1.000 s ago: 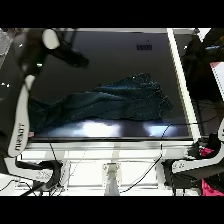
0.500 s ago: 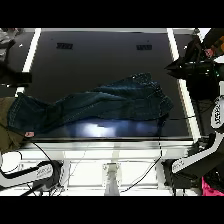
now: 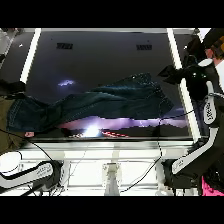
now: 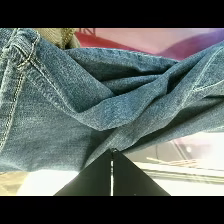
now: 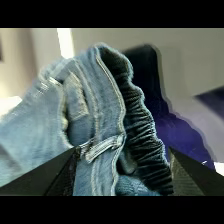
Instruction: Fold the clothes and pants, and hang the long-sleeved shirts on hangers.
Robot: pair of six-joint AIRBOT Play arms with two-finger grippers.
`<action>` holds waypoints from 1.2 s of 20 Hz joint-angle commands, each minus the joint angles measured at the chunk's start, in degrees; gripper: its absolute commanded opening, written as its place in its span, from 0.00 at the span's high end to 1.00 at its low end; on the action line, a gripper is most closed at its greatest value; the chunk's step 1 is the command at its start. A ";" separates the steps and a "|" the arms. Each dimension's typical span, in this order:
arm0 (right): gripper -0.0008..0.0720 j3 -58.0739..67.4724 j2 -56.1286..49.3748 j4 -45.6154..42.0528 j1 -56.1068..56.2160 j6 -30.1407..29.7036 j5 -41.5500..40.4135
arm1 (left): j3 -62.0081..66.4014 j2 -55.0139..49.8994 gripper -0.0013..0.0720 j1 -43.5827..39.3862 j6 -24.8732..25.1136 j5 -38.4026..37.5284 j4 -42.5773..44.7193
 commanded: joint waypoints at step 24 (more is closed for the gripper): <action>0.96 21.90 -0.81 -21.24 -11.32 22.36 0.79 | -0.35 0.04 0.97 0.04 0.02 3.50 -9.75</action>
